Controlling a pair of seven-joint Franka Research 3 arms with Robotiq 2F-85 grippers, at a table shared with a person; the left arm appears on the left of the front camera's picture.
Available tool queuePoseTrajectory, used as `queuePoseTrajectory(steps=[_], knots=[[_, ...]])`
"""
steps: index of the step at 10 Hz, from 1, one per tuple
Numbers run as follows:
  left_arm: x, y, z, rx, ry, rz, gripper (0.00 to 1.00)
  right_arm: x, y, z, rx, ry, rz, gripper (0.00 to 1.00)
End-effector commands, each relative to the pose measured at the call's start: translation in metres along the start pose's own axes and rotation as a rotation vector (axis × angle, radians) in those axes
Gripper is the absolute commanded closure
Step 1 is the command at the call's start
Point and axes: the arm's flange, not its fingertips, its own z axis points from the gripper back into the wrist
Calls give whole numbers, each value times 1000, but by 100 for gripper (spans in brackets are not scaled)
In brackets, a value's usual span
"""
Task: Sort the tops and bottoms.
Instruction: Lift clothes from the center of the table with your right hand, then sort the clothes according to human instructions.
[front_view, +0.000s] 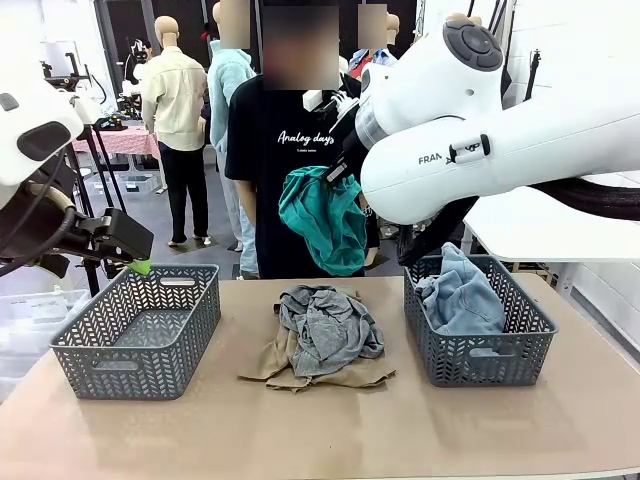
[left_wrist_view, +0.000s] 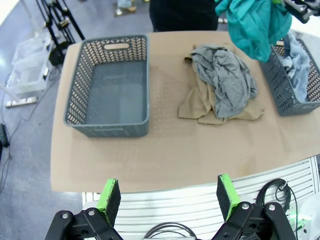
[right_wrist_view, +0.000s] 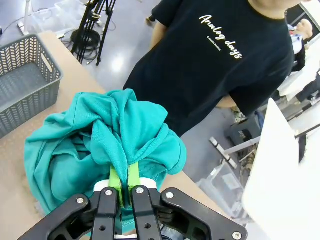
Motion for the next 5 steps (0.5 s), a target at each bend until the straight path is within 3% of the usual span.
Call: queuePoseTrajectory(steps=[1, 5], knots=[[0, 2, 2, -12, 10, -15, 0, 3, -3, 3, 9, -2, -5, 100], [0, 2, 2, -12, 10, -15, 0, 3, -3, 3, 9, -2, -5, 100]])
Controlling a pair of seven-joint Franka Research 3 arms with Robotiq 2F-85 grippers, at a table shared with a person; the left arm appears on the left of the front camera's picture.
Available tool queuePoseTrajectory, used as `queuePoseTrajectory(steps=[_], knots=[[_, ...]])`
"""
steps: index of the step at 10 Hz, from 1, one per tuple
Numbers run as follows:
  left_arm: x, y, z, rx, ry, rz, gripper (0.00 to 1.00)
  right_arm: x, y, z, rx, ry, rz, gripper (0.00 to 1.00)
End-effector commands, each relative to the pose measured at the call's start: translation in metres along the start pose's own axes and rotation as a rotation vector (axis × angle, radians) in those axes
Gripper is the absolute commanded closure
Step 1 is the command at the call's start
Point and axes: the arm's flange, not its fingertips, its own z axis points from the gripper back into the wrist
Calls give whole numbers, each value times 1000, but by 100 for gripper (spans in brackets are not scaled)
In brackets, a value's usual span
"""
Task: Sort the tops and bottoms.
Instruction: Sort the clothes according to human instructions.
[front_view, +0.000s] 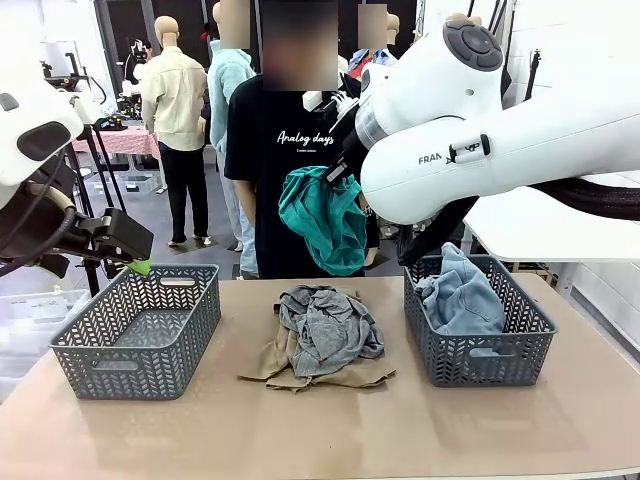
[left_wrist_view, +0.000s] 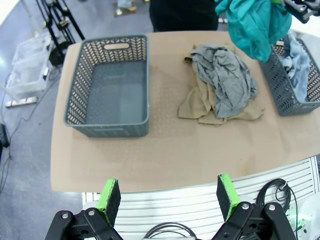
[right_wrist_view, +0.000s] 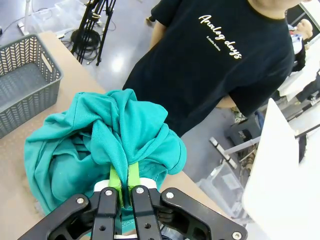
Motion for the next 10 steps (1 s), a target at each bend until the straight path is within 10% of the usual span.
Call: queuePoseTrajectory(steps=[1, 10], knots=[[0, 2, 2, -12, 10, -15, 0, 3, -3, 3, 9, -2, -5, 100], [0, 2, 2, -12, 10, -15, 0, 3, -3, 3, 9, -2, -5, 100]])
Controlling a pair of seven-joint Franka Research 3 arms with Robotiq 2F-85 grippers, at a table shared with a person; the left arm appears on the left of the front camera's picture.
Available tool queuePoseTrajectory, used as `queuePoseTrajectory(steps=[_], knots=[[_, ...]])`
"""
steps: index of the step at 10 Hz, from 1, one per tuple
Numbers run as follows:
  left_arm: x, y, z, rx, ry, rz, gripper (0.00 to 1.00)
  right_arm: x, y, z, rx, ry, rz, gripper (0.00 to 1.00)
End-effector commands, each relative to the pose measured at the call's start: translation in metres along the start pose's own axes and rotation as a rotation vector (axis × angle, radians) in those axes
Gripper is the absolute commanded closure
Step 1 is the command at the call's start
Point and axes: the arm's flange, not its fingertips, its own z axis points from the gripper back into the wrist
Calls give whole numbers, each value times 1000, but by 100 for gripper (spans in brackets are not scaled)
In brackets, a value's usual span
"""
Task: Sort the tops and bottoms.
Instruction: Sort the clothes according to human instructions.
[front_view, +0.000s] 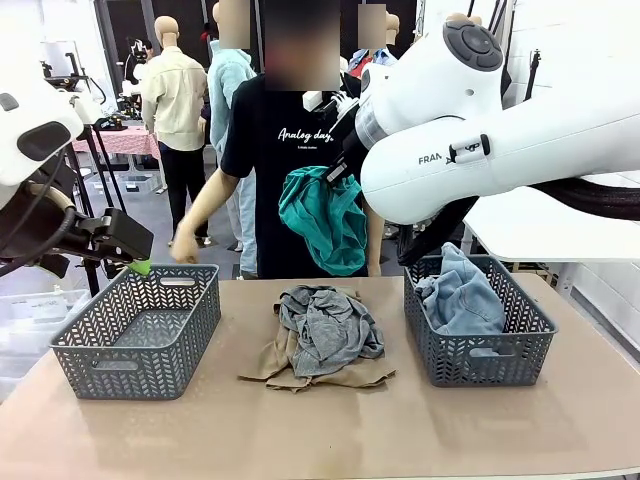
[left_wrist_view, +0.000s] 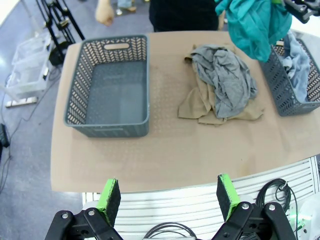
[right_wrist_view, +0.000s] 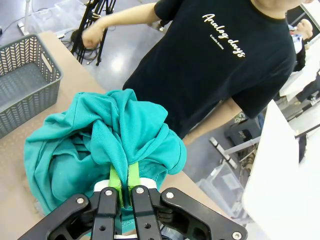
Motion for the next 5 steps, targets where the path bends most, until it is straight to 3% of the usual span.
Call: queuePoseTrajectory(steps=[1, 5], knots=[[0, 2, 3, -12, 9, -15, 0, 3, -3, 3, 9, -2, -5, 100], [0, 2, 3, -12, 9, -15, 0, 3, -3, 3, 9, -2, -5, 100]])
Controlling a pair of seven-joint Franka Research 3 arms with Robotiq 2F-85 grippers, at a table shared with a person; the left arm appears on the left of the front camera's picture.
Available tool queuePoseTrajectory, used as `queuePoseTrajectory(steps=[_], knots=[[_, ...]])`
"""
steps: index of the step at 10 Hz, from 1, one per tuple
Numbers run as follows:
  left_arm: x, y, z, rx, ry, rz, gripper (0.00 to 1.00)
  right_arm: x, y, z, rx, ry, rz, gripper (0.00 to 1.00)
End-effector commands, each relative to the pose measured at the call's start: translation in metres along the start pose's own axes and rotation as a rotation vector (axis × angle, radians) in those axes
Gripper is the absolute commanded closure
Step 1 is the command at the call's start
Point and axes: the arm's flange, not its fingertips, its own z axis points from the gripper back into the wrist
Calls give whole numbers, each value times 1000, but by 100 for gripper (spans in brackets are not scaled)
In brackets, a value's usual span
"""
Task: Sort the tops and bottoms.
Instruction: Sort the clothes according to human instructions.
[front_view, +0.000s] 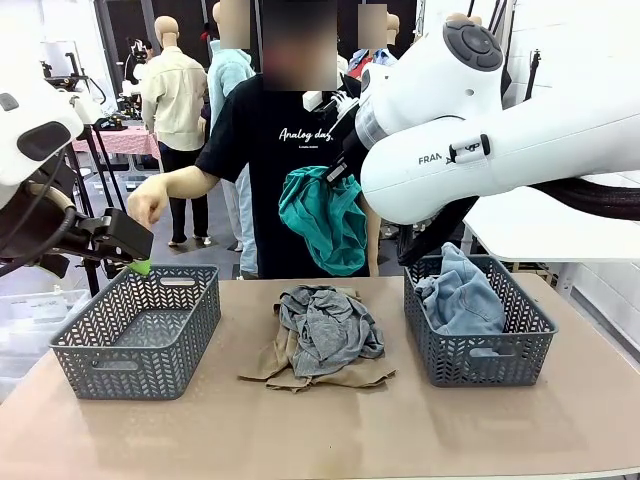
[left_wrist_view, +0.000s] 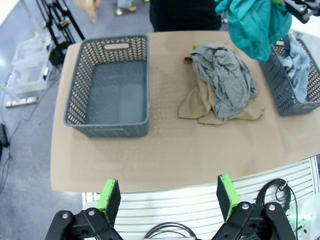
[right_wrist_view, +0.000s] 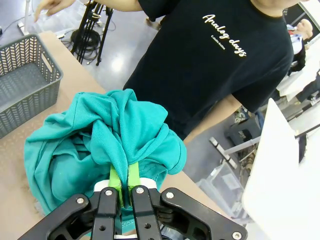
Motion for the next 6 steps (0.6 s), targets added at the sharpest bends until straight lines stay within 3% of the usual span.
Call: queuePoseTrajectory(steps=[1, 6], knots=[[0, 2, 3, -12, 9, -15, 0, 3, -3, 3, 9, -2, -5, 100], [0, 2, 3, -12, 9, -15, 0, 3, -3, 3, 9, -2, -5, 100]])
